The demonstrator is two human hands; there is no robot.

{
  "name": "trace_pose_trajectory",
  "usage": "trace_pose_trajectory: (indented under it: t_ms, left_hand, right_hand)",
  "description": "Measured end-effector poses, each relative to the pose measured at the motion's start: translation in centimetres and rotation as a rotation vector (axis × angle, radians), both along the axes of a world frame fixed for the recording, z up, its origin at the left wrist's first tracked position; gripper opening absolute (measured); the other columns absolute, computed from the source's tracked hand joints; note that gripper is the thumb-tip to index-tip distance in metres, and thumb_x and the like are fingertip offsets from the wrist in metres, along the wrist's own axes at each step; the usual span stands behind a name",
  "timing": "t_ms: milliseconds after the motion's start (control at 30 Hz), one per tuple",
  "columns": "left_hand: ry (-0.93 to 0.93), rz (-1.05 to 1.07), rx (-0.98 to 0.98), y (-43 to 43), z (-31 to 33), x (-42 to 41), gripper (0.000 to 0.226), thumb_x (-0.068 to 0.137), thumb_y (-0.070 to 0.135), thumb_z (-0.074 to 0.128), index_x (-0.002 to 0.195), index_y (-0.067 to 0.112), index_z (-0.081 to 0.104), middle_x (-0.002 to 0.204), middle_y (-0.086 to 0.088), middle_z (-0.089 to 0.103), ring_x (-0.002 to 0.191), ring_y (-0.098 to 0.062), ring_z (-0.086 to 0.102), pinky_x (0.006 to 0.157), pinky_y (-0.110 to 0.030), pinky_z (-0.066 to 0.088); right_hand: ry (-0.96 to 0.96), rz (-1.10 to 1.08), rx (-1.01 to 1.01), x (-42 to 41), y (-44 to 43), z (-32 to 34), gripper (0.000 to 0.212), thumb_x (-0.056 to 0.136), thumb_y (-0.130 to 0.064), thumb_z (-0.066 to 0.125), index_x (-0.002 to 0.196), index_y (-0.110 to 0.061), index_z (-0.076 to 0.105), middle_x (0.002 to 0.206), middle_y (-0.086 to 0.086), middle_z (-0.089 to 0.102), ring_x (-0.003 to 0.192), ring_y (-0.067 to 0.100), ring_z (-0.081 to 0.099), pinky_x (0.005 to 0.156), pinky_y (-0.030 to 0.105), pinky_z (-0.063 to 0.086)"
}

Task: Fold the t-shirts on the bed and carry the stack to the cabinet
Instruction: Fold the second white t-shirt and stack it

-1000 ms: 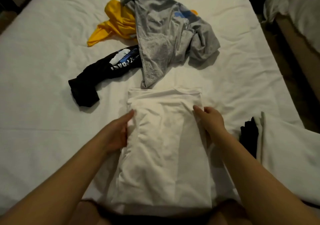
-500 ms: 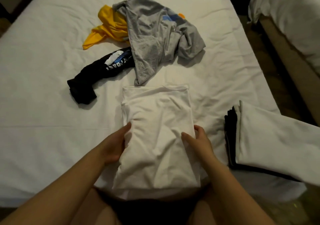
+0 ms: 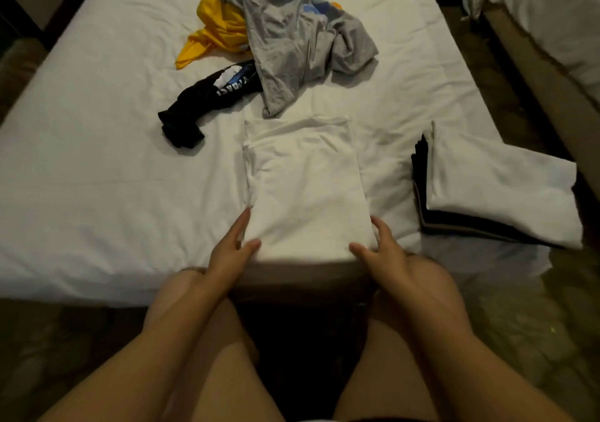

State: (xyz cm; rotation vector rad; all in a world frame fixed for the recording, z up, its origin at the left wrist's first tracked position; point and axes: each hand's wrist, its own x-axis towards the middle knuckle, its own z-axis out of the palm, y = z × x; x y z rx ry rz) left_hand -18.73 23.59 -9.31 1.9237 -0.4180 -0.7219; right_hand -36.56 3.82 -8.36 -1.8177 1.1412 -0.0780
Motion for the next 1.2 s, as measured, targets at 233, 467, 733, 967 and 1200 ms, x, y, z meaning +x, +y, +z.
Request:
trace_pose_trajectory:
  t_ms: [233, 467, 733, 967, 1200]
  left_hand:
    - [0.019, 0.026, -0.03, 2.2, -0.7, -2.5, 0.046, 0.091, 0.003, 0.054, 0.135, 0.016, 0.046, 0.13, 0.003, 0.048, 0.126, -0.014, 0.041, 0.095, -0.01, 0.03]
    - [-0.403, -0.316, 0.321, 3.7, -1.0, -2.5, 0.082, 0.079, 0.029, 0.072, 0.144, 0.037, 0.022, 0.121, -0.009, 0.054, 0.116, -0.028, 0.048, 0.1, -0.032, 0.037]
    - [-0.626, -0.482, 0.669, 3.2, -2.5, -2.6, 0.082, 0.084, 0.032, 0.063, 0.147, 0.038, 0.011, 0.139, -0.013, 0.034, 0.123, -0.034, 0.031, 0.103, -0.041, 0.035]
    - [-0.628, -0.304, 0.36, 3.6, -2.8, -2.3, 0.051, 0.082, 0.026, 0.038, 0.128, 0.014, 0.056, 0.102, -0.025, 0.059, 0.092, -0.043, 0.051, 0.081, -0.044, 0.047]
    - [-0.629, -0.012, 0.145, 4.2, -0.4, -1.7, 0.02, 0.083, 0.015, 0.059, 0.097, 0.007, 0.071, 0.089, -0.015, 0.063, 0.087, -0.03, 0.057, 0.074, -0.028, 0.038]
  right_hand:
    - [-0.118, 0.043, -0.081, -2.3, 1.8, 0.1, 0.059, 0.087, -0.016, 0.065, 0.138, -0.033, 0.041, 0.11, 0.002, 0.056, 0.098, 0.019, 0.056, 0.082, 0.024, 0.043]
    - [0.149, 0.3, -0.312, -3.5, 0.7, -0.2, 0.064, 0.079, -0.032, 0.072, 0.137, -0.038, 0.043, 0.119, 0.007, 0.058, 0.113, 0.027, 0.049, 0.097, 0.041, 0.042]
    - [0.399, 0.484, -0.723, -3.0, 2.0, -1.5, 0.059, 0.09, -0.02, 0.052, 0.14, -0.043, 0.03, 0.145, 0.004, 0.029, 0.132, 0.028, 0.024, 0.101, 0.039, 0.026]
    - [0.244, 0.462, -0.739, -2.7, 1.0, -1.7, 0.035, 0.091, -0.025, 0.052, 0.124, -0.037, 0.058, 0.15, 0.003, 0.034, 0.137, 0.032, 0.026, 0.104, 0.044, 0.026]
    - [-0.255, 0.257, -0.622, -3.3, 0.6, -0.1, 0.021, 0.078, -0.023, 0.063, 0.089, -0.008, 0.075, 0.118, 0.012, 0.064, 0.121, 0.029, 0.041, 0.101, 0.022, 0.025]
